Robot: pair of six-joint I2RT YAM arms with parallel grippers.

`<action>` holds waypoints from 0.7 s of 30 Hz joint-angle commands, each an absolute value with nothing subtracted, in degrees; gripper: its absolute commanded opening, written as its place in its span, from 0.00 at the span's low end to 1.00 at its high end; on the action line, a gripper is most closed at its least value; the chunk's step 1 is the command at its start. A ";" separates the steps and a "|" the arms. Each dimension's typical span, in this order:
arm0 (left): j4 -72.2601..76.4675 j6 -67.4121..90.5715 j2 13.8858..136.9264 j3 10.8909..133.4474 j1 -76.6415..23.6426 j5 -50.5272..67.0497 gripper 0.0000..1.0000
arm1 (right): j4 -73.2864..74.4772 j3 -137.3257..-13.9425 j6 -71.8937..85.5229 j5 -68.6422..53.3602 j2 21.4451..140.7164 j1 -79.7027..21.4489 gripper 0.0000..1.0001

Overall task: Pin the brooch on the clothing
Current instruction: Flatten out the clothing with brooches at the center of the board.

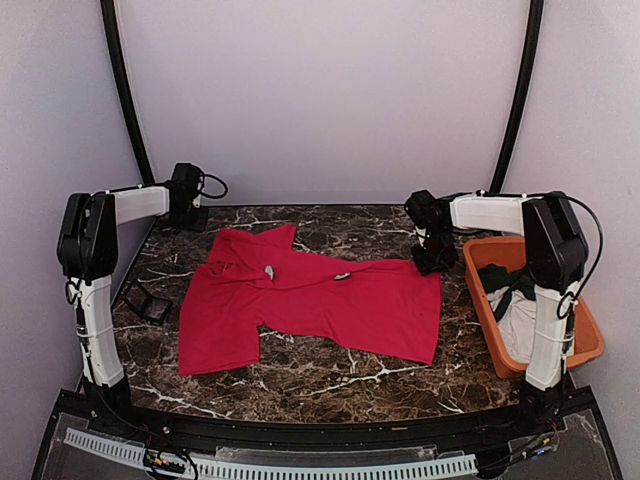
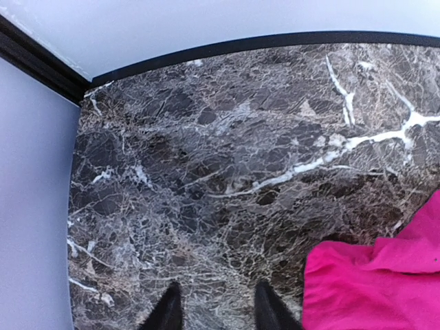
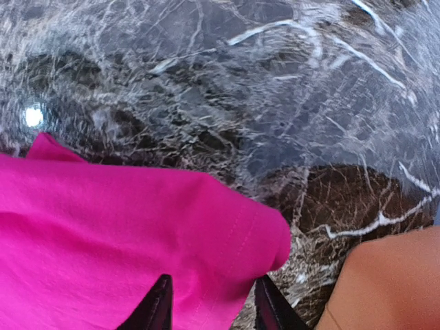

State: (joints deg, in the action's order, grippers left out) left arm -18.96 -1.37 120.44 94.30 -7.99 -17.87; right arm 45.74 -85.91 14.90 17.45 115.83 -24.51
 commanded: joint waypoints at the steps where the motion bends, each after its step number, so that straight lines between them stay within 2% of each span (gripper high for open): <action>1: -22.12 -0.36 117.29 94.77 -9.12 -13.79 0.45 | 49.69 -87.67 14.87 20.40 114.04 -27.15 0.48; 3: -22.53 -0.46 114.13 92.46 -10.35 -12.46 0.62 | 51.30 -87.67 15.30 19.96 111.52 -28.61 0.54; 4: -23.13 -0.71 113.71 91.67 -11.07 -11.18 0.64 | 52.08 -87.60 15.51 19.16 110.52 -29.45 0.59; 7: -26.05 -1.52 113.66 90.90 -12.20 -9.70 0.70 | 52.81 -86.28 16.61 14.67 108.16 -32.03 0.62; 16: -27.56 -1.20 119.37 92.05 -12.55 -4.38 0.73 | 49.49 -78.12 19.74 9.49 105.78 -35.49 0.64; 21: -29.43 -2.02 123.51 94.83 -12.49 -5.32 0.74 | 50.01 -77.45 19.31 7.90 108.45 -37.49 0.63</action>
State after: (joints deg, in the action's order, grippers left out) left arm -25.65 -1.28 120.70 92.47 -12.86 -6.13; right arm 50.17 -77.62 18.55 10.04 106.50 -35.64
